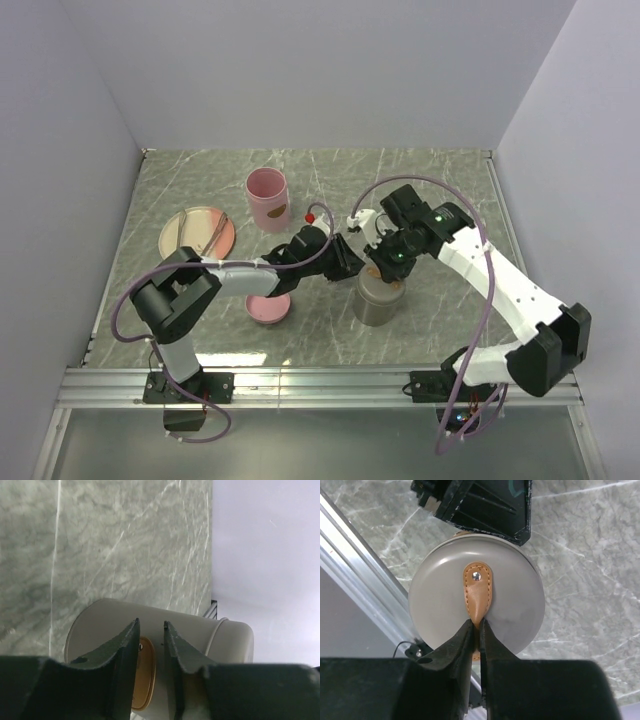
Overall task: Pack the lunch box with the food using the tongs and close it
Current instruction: Move the packing box to the center of the board.
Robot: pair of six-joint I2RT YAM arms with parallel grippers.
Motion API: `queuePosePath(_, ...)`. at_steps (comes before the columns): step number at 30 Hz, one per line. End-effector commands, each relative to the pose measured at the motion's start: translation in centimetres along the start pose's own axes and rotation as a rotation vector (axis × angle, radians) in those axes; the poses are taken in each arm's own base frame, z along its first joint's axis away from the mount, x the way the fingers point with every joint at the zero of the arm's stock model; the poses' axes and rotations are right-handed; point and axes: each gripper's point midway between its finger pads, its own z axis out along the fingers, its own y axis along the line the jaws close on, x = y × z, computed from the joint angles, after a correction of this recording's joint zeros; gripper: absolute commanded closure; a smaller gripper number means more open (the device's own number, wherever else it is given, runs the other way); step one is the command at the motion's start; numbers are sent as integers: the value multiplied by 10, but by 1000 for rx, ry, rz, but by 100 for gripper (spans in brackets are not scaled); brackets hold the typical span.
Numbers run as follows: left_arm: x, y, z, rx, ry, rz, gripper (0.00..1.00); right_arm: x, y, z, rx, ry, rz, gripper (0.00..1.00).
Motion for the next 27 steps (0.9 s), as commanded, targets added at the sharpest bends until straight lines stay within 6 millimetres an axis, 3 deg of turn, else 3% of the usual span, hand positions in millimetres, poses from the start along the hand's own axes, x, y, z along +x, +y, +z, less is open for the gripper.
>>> queuePosePath(1,33,-49,-12,142,148,-10,65,13,-2,24,-4,24,-12,86)
queuePosePath(4,17,-53,-19,150,129,24,62,11,0,23,2,-16,-6,78)
queuePosePath(9,-2,-57,-34,146,94,156,58,1,-4,17,45,-90,-5,76)
queuePosePath(17,-38,-74,-73,169,-12,305,51,-4,0,6,58,-153,-12,55)
queuePosePath(22,-52,-70,-94,151,-46,378,45,-14,3,-8,69,-219,-14,52)
queuePosePath(27,-72,-63,-128,134,-119,421,38,-3,8,-10,52,-202,-27,51)
